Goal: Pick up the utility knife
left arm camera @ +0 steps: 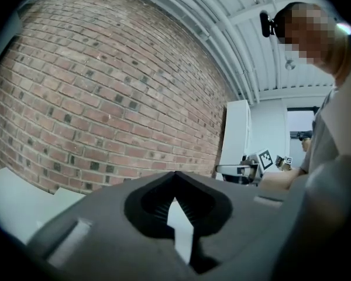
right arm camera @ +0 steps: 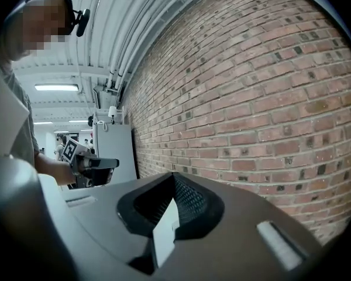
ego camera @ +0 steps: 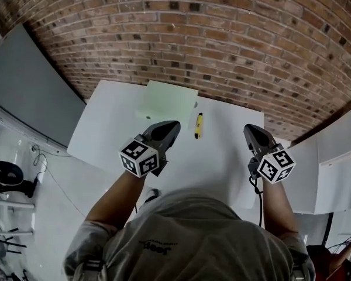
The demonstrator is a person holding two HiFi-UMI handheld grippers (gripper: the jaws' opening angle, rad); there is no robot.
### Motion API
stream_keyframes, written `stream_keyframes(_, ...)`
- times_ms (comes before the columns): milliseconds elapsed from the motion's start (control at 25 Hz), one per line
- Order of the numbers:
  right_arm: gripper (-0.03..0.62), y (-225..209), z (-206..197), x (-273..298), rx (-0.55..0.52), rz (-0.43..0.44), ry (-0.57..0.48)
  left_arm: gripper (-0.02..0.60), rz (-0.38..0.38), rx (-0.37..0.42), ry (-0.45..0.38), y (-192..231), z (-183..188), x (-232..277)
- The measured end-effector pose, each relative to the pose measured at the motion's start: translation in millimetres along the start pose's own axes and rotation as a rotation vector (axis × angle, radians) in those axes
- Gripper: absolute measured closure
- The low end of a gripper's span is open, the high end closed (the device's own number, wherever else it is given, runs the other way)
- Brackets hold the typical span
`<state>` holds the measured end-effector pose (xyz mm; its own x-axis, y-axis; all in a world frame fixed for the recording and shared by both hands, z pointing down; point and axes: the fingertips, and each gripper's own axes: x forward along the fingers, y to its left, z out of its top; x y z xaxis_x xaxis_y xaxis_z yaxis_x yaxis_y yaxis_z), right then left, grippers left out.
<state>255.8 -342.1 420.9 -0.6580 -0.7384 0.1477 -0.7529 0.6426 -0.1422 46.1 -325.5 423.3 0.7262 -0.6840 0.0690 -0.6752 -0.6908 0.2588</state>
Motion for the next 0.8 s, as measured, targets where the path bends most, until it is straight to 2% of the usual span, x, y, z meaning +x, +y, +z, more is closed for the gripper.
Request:
stream_keyframes(240,0.585,-5.7,-4.6,30.4,-0.002,-0.078,-0.011,0.583,-0.063,-0.040,0.079,43.8,-15.0,24.6)
stream_keyframes(440,0.585,-3.5,-13.0,54.3,0.005,-0.145,-0.002,0.581,-0.104,-0.116,0.260,82.7,-42.8,46.3)
stream_keyframes(560,0.585,-8.9,-17.0,64.6,0.028,-0.165,0.009,0.581,-0.105,-0.178,0.337,97.6,-50.8,62.6)
stream_keyframes(800,0.585,-19.9,-37.2,73.3,0.047,-0.150,0.049,0.575,-0.071,-0.240,0.491,110.5,-80.8,98.0)
